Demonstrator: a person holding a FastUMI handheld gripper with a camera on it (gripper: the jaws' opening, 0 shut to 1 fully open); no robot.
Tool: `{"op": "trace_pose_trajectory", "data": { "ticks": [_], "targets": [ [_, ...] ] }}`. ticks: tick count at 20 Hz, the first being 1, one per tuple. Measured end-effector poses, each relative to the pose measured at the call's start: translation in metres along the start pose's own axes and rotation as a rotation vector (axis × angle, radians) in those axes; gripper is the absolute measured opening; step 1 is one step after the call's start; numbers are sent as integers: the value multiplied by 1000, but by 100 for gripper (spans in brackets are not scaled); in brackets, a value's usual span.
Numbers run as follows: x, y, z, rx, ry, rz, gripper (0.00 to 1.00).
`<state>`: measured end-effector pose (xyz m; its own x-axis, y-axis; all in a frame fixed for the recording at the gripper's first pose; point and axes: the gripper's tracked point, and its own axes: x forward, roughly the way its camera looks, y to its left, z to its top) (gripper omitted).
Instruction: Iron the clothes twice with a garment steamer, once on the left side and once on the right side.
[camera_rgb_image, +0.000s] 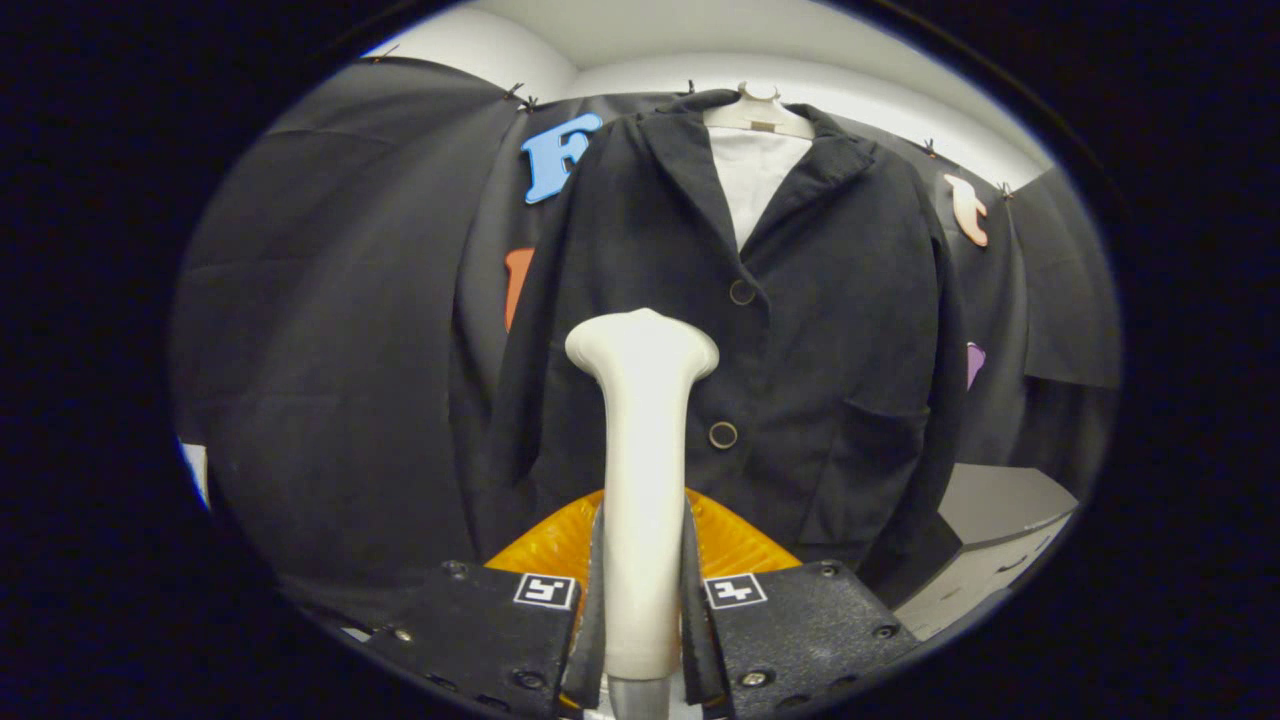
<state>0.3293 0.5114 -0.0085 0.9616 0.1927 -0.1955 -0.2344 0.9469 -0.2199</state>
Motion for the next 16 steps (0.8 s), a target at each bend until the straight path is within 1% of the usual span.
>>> {"op": "trace_pose_trajectory", "data": {
  "ticks": [7,10,13,16],
  "targets": [
    [-1,0,-20,-21,46,2,34],
    [0,1,-37,-32,79,6,34],
    [-10,4,-66,-47,114,16,34],
    [-10,3,-88,-62,160,26,34]
  ]
}}
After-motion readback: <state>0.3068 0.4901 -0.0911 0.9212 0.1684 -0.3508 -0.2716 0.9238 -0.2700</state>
